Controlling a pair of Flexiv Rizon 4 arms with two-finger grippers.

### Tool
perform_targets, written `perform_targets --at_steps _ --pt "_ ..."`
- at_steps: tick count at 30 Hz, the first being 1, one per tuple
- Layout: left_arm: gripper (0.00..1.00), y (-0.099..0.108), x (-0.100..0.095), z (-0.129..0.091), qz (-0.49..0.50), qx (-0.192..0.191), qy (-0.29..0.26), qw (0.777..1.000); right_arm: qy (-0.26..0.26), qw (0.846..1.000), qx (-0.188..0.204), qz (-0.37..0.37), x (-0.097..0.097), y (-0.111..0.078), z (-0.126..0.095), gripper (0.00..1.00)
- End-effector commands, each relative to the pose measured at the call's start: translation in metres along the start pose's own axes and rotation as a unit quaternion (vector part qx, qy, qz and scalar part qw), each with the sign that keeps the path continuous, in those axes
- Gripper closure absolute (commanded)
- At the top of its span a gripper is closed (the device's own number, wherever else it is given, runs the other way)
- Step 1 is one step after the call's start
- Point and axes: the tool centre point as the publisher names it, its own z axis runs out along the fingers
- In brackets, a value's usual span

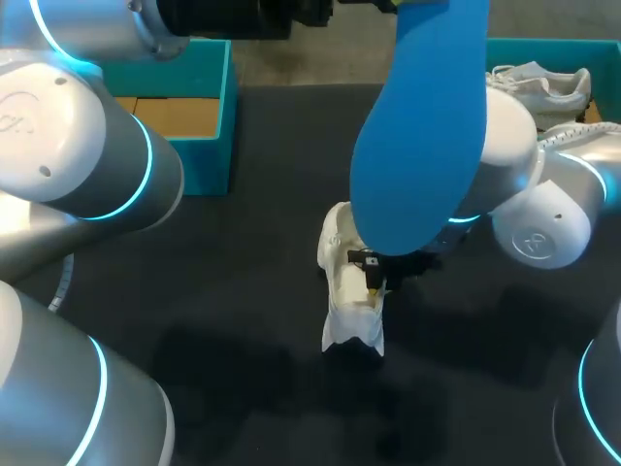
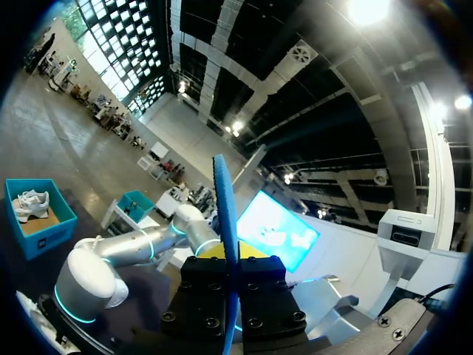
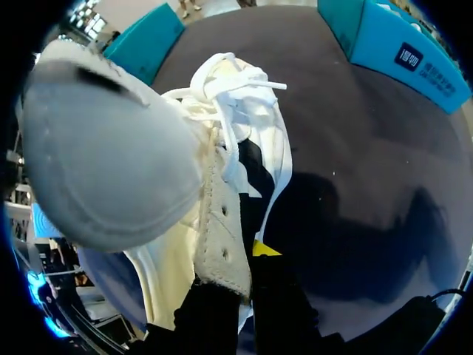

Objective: Take the shoe out of the shoebox, open the shoe tongue, remove and reinsert the insole, then place the shoe into the shoebox

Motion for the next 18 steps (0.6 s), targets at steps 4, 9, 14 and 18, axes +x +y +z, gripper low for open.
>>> perform_targets --at_steps 4,9,14,18 --pt "1.00 0.001 0.000 0.000 0.000 0.000 -0.001 1.000 0.013 1.000 0.006 -0.002 0.001 0.003 0.013 1.00" --pt "1.00 0.001 0.000 0.000 0.000 0.000 -0.001 1.000 0.022 1.000 0.010 0.002 -0.001 -0.001 0.021 1.00" --pt "1.00 0.001 0.000 0.000 0.000 0.000 -0.001 1.000 0.026 1.000 0.012 0.006 -0.002 -0.003 0.028 1.00" --pt "1.00 0.001 0.000 0.000 0.000 0.000 -0.001 1.000 0.029 0.999 0.013 0.009 -0.003 -0.004 0.032 1.00"
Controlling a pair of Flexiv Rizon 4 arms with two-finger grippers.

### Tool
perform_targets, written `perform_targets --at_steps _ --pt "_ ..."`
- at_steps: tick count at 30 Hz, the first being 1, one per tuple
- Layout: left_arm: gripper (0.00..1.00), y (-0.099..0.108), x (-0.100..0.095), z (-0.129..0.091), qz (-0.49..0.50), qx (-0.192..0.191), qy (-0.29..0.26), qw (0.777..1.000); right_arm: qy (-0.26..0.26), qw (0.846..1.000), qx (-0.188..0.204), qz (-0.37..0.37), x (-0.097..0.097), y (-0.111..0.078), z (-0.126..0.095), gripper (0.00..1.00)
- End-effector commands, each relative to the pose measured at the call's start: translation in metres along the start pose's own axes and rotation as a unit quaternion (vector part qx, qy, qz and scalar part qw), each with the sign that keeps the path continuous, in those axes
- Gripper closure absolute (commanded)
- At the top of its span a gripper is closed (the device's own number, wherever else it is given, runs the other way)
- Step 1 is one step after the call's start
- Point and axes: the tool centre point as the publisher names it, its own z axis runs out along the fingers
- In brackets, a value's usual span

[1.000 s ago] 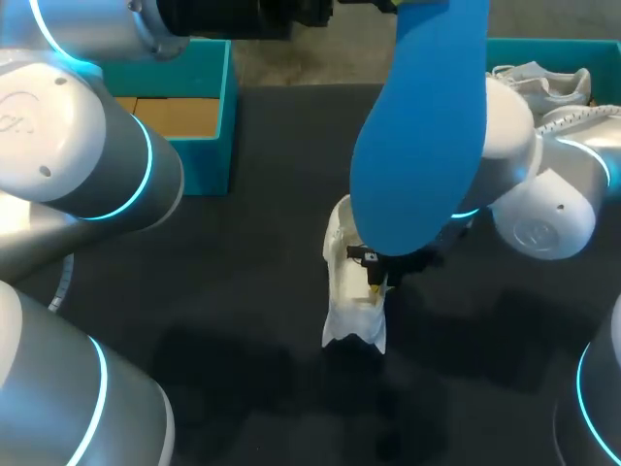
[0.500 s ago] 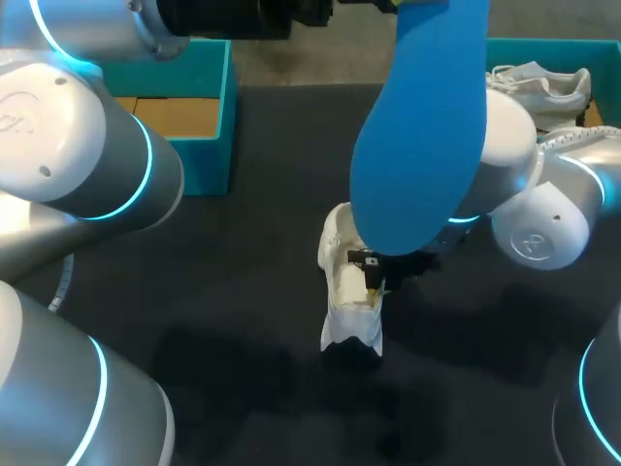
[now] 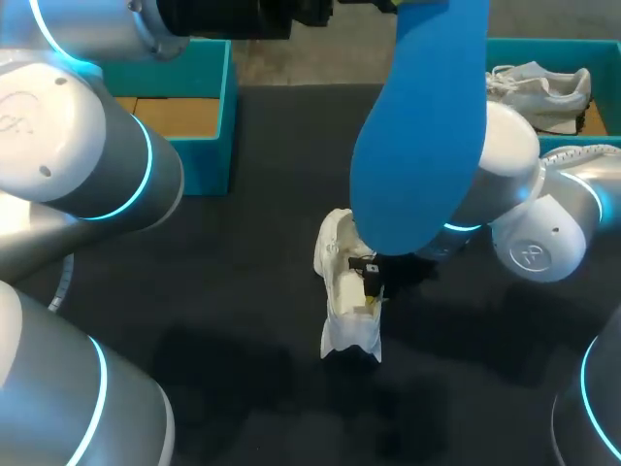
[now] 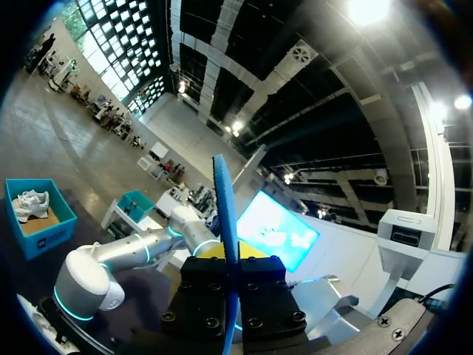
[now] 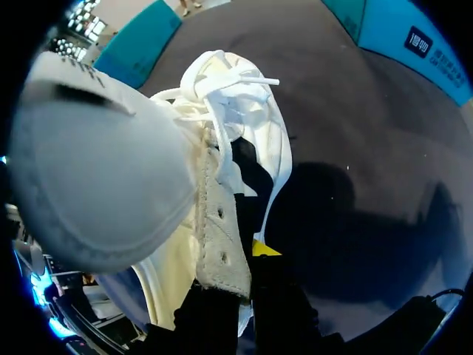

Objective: Take the shoe out of the shoebox, open the shoe tongue, remove and reinsert the insole, then place the shoe into the shoebox

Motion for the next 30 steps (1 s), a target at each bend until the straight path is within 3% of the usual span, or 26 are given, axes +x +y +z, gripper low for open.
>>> perform_targets --at_steps 1,3,5,6,17,30 --pt "1.00 0.001 0.000 0.000 0.000 0.000 -0.001 1.000 0.004 1.000 0.000 0.002 -0.001 -0.001 0.009 1.00" --pt "1.00 0.001 0.000 0.000 0.000 0.000 -0.001 1.000 0.004 1.000 -0.001 0.003 -0.001 -0.001 0.009 1.00" --pt "1.00 0.001 0.000 0.000 0.000 0.000 -0.001 1.000 0.002 1.000 -0.004 0.006 0.000 -0.001 0.005 0.25" --pt "1.00 0.001 0.000 0.000 0.000 0.000 -0.001 1.000 0.000 1.000 -0.008 0.007 0.001 -0.001 0.002 0.00" --pt "1.00 0.001 0.000 0.000 0.000 0.000 -0.001 1.000 -0.006 0.999 -0.029 0.012 0.010 0.001 -0.048 0.00" --pt "1.00 0.001 0.000 0.000 0.000 0.000 -0.001 1.000 0.103 0.993 -0.053 -0.005 0.011 -0.002 -0.112 0.00"
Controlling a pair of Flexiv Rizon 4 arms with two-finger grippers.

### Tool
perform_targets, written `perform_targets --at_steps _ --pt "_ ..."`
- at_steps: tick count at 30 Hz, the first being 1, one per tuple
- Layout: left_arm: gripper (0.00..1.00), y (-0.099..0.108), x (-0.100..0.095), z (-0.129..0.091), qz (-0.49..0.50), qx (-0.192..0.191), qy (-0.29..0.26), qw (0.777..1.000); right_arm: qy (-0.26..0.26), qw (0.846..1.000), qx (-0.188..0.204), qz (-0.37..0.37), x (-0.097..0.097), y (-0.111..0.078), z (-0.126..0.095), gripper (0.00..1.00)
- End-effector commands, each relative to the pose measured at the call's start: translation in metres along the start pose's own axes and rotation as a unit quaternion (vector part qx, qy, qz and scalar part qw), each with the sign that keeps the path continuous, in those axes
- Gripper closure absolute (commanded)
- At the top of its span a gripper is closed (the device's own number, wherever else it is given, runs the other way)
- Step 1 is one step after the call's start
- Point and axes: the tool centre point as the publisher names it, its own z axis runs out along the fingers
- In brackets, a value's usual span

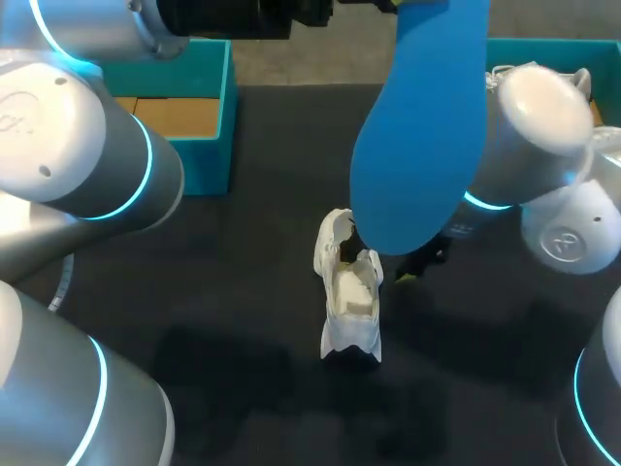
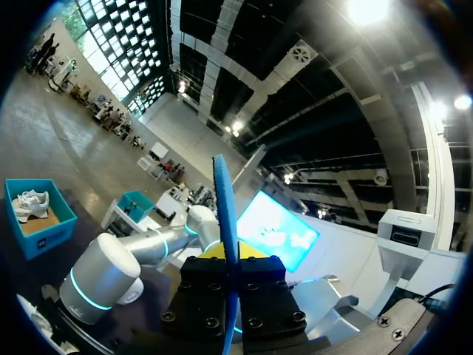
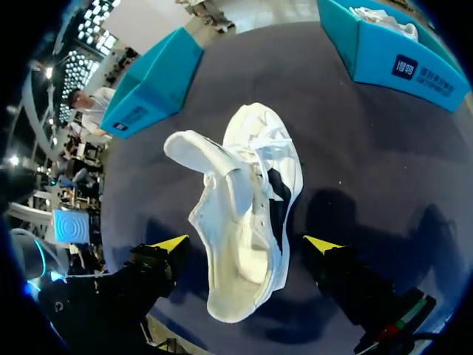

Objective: Take the shoe out of the shoebox, open the shoe tongue, remove and reinsert the insole, then place the shoe into the shoebox

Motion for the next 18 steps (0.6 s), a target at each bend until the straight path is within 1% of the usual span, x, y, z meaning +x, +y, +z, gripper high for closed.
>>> perform_targets --at_steps 1,4,8,11,12,14,18 --pt "1.00 0.001 0.000 0.000 0.000 0.000 -0.001 1.000 0.067 0.998 -0.007 -0.007 -0.015 -0.005 -0.038 0.00" --pt "1.00 0.001 0.000 0.000 0.000 0.000 -0.001 1.000 0.110 0.994 -0.008 -0.016 -0.019 -0.004 -0.048 0.00" --pt "1.00 0.001 0.000 0.000 0.000 0.000 -0.001 1.000 0.159 0.987 -0.003 -0.027 -0.023 0.000 -0.056 0.00" --pt "1.00 0.001 0.000 0.000 0.000 0.000 -0.001 1.000 0.204 0.979 -0.005 -0.029 -0.027 0.005 -0.062 0.00" --pt "1.00 0.001 0.000 0.000 0.000 0.000 -0.001 1.000 0.234 0.972 -0.002 -0.029 -0.027 0.007 -0.065 0.00" --pt "1.00 0.001 0.000 0.000 0.000 0.000 -0.001 1.000 0.246 0.969 0.010 -0.030 -0.026 0.013 -0.068 0.00" --pt "1.00 0.001 0.000 0.000 0.000 0.000 -0.001 1.000 0.246 0.969 0.010 -0.030 -0.026 0.013 -0.068 0.00"
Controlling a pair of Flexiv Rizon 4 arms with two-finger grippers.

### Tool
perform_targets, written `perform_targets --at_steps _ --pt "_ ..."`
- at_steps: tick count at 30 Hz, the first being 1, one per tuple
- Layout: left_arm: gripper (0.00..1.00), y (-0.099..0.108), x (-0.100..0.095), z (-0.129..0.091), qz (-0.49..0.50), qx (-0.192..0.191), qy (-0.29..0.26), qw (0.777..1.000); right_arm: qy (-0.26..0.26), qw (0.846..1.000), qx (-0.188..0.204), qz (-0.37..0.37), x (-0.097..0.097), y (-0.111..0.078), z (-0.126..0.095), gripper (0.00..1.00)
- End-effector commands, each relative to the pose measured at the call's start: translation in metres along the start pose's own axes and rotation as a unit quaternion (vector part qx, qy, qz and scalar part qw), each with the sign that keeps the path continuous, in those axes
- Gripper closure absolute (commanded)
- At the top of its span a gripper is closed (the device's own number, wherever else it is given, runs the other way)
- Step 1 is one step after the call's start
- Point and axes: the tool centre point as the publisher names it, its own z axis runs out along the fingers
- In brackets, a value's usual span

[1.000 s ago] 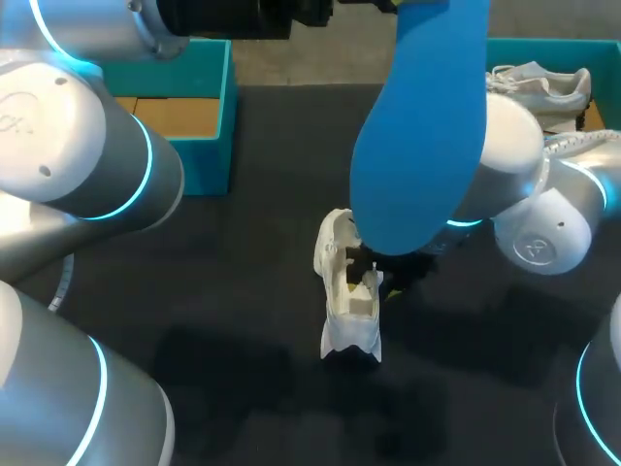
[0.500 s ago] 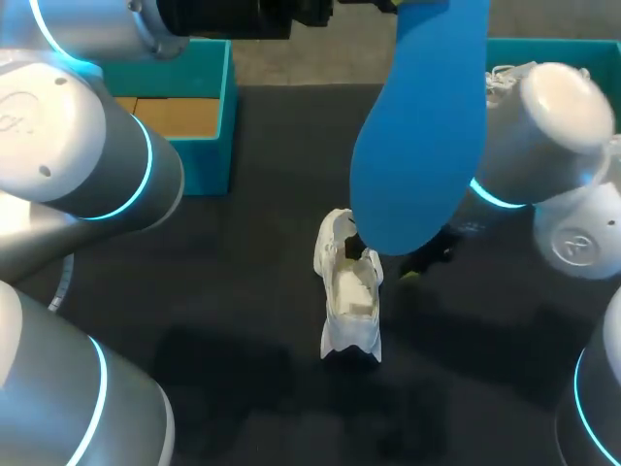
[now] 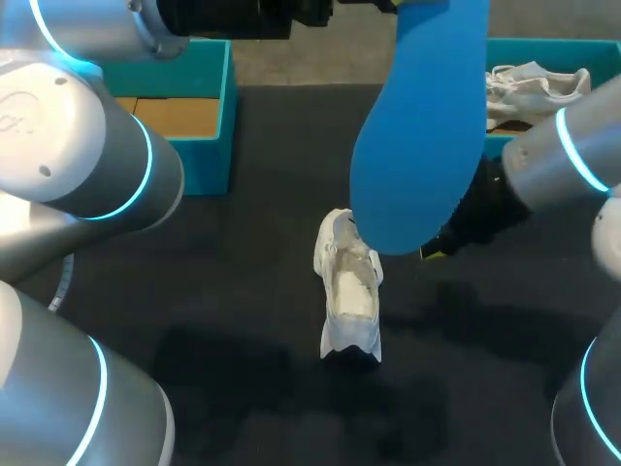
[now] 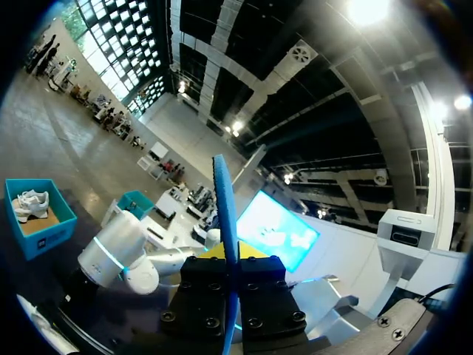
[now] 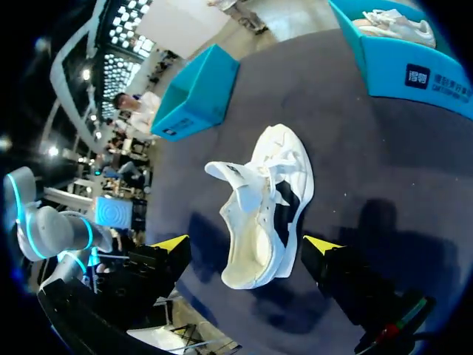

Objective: Take the shoe out of the shoebox, open the shoe tongue, remove and reinsert the insole, then place the shoe into the shoebox

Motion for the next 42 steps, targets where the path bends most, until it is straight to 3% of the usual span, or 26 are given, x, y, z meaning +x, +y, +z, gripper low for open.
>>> perform_targets --at_steps 1,11,15,32,42 --pt "1.00 0.001 0.000 0.000 0.000 0.000 -0.001 1.000 0.093 0.996 0.001 -0.001 -0.007 -0.002 -0.006 0.00" --pt "1.00 0.001 0.000 0.000 0.000 0.000 -0.001 1.000 0.093 0.996 0.001 -0.001 -0.007 -0.002 -0.006 0.00" --pt "1.00 0.001 0.000 0.000 0.000 0.000 -0.001 1.000 0.165 0.986 0.020 0.033 0.000 0.004 -0.012 0.00" --pt "1.00 0.001 0.000 0.000 0.000 0.000 -0.001 1.000 0.208 0.975 -0.027 0.073 0.018 0.001 -0.039 0.00" --pt "1.00 0.001 0.000 0.000 0.000 0.000 -0.001 1.000 0.244 0.966 -0.027 0.081 0.033 0.007 -0.046 0.00"
